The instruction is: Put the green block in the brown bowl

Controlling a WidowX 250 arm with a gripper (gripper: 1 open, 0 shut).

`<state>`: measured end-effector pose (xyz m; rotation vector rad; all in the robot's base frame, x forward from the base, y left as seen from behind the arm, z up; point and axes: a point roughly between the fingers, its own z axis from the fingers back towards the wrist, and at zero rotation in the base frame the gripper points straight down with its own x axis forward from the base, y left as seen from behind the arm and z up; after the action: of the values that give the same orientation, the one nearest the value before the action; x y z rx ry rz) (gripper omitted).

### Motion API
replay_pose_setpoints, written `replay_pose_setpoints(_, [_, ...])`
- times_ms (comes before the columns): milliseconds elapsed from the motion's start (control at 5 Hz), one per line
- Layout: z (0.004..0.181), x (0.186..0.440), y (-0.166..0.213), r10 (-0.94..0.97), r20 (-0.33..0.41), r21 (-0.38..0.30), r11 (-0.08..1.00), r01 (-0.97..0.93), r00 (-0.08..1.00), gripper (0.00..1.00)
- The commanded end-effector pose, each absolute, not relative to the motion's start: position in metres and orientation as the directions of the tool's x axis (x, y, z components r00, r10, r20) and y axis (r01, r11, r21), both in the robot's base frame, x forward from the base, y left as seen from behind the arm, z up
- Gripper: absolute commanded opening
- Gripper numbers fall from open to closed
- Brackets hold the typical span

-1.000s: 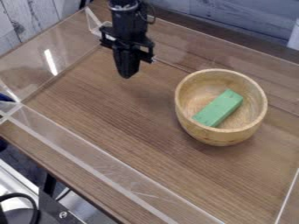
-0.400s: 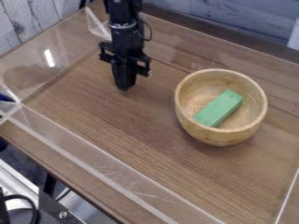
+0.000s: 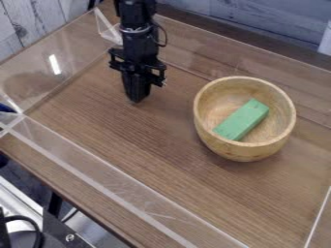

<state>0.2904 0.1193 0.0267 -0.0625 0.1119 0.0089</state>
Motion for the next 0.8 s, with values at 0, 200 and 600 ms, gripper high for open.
replay_pose_setpoints(0, [0.054,0.302,0.128,0.026,-0.034,-0.037,0.999,-0.027,0.999,1.00])
replay_pose_setpoints(200, [0.082,0.301,0.128,0.038,0.020,-0.049,0.998,-0.037,0.999,1.00])
replay_pose_setpoints(600, [0.153,0.291,0.127,0.062,0.125,-0.038,0.998,-0.058,0.990,1.00])
